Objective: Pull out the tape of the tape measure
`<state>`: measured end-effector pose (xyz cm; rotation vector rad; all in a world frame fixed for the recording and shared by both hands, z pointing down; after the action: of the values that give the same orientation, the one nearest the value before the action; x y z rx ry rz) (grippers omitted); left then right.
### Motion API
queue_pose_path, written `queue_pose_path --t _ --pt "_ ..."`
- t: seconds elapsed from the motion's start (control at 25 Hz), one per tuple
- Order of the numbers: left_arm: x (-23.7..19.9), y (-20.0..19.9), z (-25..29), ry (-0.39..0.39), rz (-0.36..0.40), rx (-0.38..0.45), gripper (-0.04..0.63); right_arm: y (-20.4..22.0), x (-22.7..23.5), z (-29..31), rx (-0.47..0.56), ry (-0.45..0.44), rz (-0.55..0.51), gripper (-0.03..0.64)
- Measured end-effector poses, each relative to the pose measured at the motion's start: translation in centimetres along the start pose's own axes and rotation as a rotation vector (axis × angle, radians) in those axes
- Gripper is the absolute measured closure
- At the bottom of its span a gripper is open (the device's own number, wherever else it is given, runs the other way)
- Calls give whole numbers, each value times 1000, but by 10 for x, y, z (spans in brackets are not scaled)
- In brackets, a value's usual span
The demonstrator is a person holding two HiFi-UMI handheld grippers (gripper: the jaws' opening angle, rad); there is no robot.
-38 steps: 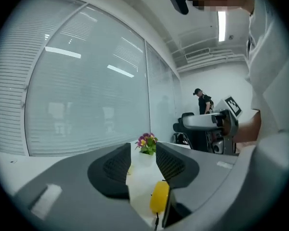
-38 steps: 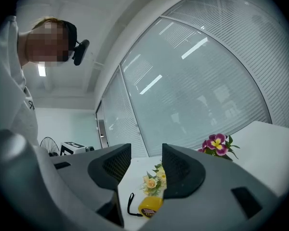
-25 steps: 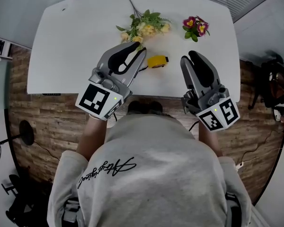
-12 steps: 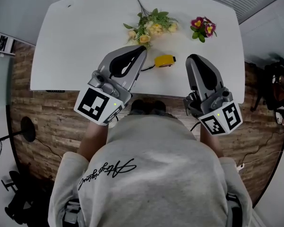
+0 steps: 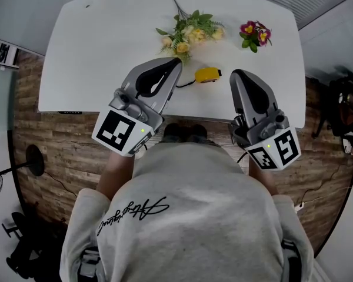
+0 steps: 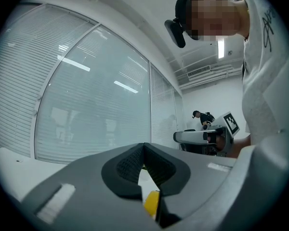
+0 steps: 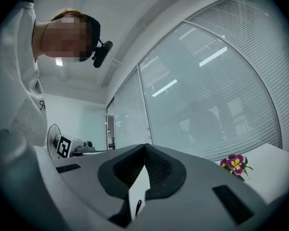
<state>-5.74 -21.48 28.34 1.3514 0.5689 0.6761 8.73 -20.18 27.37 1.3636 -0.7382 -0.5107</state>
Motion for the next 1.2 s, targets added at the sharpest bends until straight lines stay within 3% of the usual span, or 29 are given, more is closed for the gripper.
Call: queue_pose_path --t 0.44,1.2 --pt "6 0 3 17 6 -3 597 2 -3 -2 -42 13 -54 617" --pt "20 4 19 27 -6 -38 597 3 8 -18 -47 15 -24 617"
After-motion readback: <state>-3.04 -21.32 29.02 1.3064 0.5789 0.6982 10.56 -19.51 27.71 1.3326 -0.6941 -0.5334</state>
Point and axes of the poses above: the fingertips, and each gripper's own axes: z forward along the fingers, x to its right, y out of its underside, the point moved 3 cm from there along -z, backward along the fingers, and after that the axes turned 11 degrees about -x, right-handed, at the moved point
